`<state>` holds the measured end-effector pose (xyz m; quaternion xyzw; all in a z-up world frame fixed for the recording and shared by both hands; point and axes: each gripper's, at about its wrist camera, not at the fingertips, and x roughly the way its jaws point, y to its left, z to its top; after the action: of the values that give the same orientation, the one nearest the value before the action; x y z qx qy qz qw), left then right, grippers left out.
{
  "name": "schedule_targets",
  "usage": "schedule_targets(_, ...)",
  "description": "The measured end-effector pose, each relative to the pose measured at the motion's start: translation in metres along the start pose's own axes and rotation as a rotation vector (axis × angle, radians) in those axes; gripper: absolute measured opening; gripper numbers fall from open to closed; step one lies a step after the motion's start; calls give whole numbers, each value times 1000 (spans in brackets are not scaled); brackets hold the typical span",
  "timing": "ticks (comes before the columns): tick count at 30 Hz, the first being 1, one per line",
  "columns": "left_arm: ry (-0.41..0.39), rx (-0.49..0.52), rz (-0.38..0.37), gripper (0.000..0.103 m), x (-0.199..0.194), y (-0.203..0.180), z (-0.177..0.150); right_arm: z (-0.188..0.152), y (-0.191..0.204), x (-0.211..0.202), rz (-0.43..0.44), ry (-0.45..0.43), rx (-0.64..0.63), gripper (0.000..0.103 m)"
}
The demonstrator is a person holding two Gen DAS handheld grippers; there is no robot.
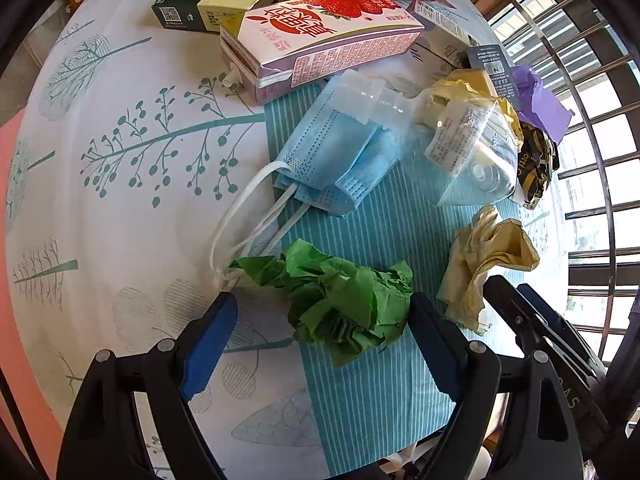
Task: Collect trash
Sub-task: 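Grasp the green crumpled paper with the left tool while the right tool grasps the white tissue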
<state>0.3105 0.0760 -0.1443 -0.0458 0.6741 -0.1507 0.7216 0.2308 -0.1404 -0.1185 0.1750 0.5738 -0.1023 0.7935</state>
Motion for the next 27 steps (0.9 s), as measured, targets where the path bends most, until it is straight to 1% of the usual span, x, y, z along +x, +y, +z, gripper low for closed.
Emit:
schedule_targets(3, -1, 18, 8, 85, 1, 1, 1, 0, -1, 3, 26, 5, -5, 68)
schedule_targets(8, -1, 42, 28, 85, 4, -12, 3, -1, 8, 8, 34, -10, -44, 70)
schedule_targets(13, -4, 42, 33, 83, 7, -21, 5, -1, 8, 11, 55, -15, -45, 70)
schedule_targets(14, -6, 45, 31, 82, 7, -22, 5, -1, 8, 11, 62, -15, -54, 70)
schedule_targets(16, -12, 61, 19, 73, 4, -28, 5, 0, 11, 12, 84, -11, -84, 70)
schedule_targets(17, -11, 69, 6, 66, 2, -31, 4, 0, 13, 12, 100, -7, -106, 66)
schedule_targets(18, -8, 76, -3, 60, 2, -33, 5, 0, 15, 12, 130, -2, -131, 54)
schedule_targets(19, -5, 80, -11, 58, 4, -33, 6, 0, 18, 13, 177, 10, -153, 45)
schedule_targets(20, -2, 82, -21, 52, 4, -37, 7, -1, 21, 15, 219, 30, -167, 36)
schedule_targets(22, 4, 82, -32, 46, 5, -43, 9, -2, 25, 13, 238, 29, -179, 30)
schedule_targets(24, 6, 76, -40, 41, 5, -45, 9, -2, 28, 11, 259, 25, -179, 22)
schedule_targets(25, 6, 76, -42, 40, 5, -47, 9, -2, 28, 9, 275, 27, -171, 20)
schedule_targets(27, 6, 83, -41, 38, 1, -47, 6, -2, 29, 4, 271, 22, -172, 16)
